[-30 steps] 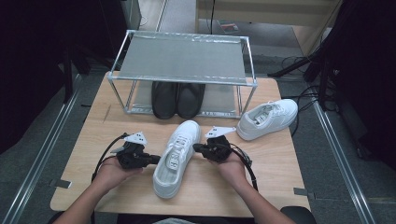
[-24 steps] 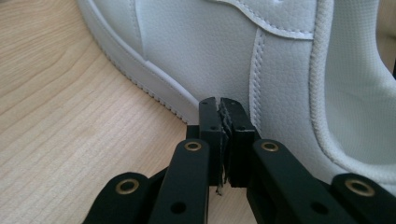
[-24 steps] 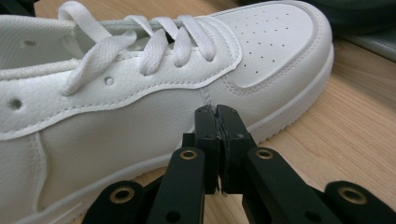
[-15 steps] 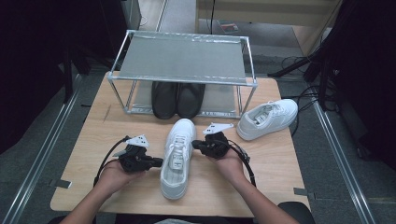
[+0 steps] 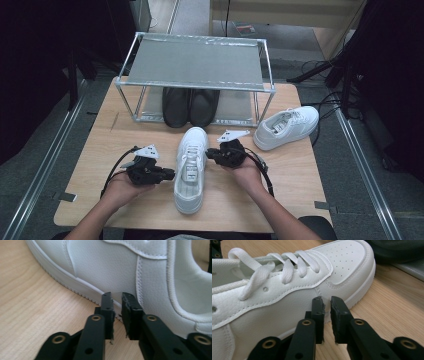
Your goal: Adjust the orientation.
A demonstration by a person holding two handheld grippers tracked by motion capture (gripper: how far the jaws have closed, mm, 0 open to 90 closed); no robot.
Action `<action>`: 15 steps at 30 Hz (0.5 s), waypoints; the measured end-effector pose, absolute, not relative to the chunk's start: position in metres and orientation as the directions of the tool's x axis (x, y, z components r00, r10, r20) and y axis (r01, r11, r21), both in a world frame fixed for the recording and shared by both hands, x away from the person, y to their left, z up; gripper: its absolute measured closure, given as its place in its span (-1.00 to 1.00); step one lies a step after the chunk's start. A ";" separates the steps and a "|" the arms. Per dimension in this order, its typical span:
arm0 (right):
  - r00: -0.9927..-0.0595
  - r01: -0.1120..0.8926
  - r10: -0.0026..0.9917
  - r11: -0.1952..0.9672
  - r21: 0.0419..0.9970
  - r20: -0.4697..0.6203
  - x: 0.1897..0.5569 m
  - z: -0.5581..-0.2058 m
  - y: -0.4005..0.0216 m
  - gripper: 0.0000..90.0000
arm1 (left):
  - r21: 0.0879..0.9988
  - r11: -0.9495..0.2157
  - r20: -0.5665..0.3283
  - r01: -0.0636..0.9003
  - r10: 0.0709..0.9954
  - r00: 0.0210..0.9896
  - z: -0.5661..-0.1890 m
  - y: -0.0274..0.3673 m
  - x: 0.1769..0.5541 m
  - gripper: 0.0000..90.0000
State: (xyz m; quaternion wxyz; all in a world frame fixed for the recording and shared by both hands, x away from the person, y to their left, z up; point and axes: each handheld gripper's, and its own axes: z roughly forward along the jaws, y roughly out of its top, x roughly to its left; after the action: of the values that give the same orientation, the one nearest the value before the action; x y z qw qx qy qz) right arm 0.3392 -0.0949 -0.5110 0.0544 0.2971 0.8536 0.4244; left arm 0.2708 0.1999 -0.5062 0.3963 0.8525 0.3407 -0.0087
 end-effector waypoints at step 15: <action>-0.787 0.504 0.583 0.418 0.756 0.202 0.346 -0.504 -0.114 0.16 | 0.657 -0.411 -0.297 0.633 0.631 0.717 -0.501 0.220 0.282 0.05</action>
State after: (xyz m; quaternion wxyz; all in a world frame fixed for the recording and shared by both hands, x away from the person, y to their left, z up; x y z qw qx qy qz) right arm 0.3457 -0.1143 -0.5041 0.0458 0.3232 0.8407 0.4321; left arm 0.2824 0.2196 -0.5013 0.3915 0.8398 0.3760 -0.0013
